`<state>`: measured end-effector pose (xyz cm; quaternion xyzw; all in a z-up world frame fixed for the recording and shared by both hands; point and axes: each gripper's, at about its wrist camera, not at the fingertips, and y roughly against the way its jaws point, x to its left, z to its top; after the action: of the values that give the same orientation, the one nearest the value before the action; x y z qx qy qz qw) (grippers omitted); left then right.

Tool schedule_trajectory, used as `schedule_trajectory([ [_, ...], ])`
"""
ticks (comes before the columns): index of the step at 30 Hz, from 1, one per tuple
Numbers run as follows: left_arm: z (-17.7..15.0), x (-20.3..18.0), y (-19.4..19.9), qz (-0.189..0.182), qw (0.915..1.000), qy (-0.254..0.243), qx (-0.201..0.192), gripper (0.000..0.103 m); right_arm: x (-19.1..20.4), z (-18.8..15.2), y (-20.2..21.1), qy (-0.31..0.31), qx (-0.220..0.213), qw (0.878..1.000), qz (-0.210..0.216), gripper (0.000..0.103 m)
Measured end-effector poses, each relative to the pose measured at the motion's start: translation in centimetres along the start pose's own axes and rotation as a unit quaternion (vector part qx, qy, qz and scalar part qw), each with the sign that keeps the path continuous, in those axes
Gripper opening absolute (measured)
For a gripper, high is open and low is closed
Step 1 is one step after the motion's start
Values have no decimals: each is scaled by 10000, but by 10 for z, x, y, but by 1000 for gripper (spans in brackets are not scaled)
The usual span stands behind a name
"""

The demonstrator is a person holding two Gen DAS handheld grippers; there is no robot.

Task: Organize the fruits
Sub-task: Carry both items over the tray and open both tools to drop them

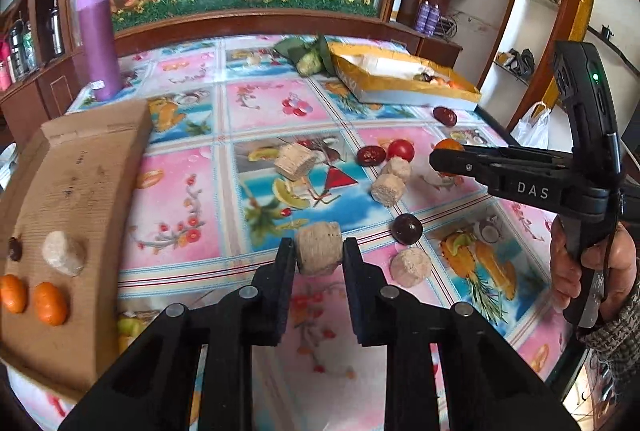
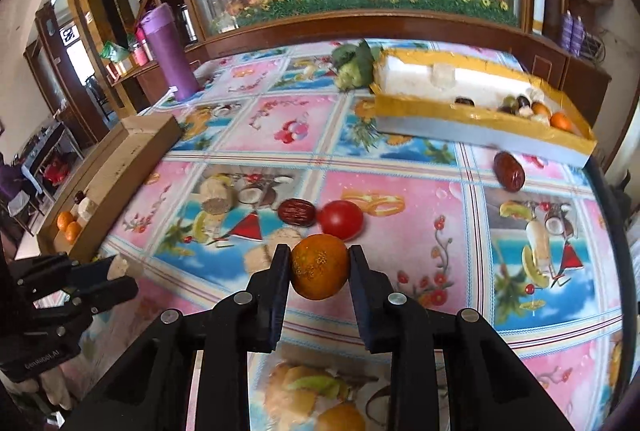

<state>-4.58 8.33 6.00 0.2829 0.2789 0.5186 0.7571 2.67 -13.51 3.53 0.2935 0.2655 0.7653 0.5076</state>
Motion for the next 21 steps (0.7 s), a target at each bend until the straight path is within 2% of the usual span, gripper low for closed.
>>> schedule_trajectory([
  [3, -3, 18, 23, 153, 9997, 123, -122, 23, 21, 2, 12, 168, -63, 9998, 98, 31],
  [12, 7, 113, 66, 1095, 9919, 609, -203, 23, 118, 15, 13, 708, -47, 9948, 734, 31],
  [16, 24, 167, 61, 1446, 9848, 960, -72, 23, 178, 29, -9, 1010, 83, 9890, 1078, 31],
  [18, 32, 191, 54, 1671, 9797, 1107, 5, 23, 203, 36, -26, 994, 226, 9865, 1281, 31],
  [21, 38, 223, 41, 1782, 9747, 1338, 149, 23, 235, 48, -59, 871, 486, 9834, 1513, 32],
])
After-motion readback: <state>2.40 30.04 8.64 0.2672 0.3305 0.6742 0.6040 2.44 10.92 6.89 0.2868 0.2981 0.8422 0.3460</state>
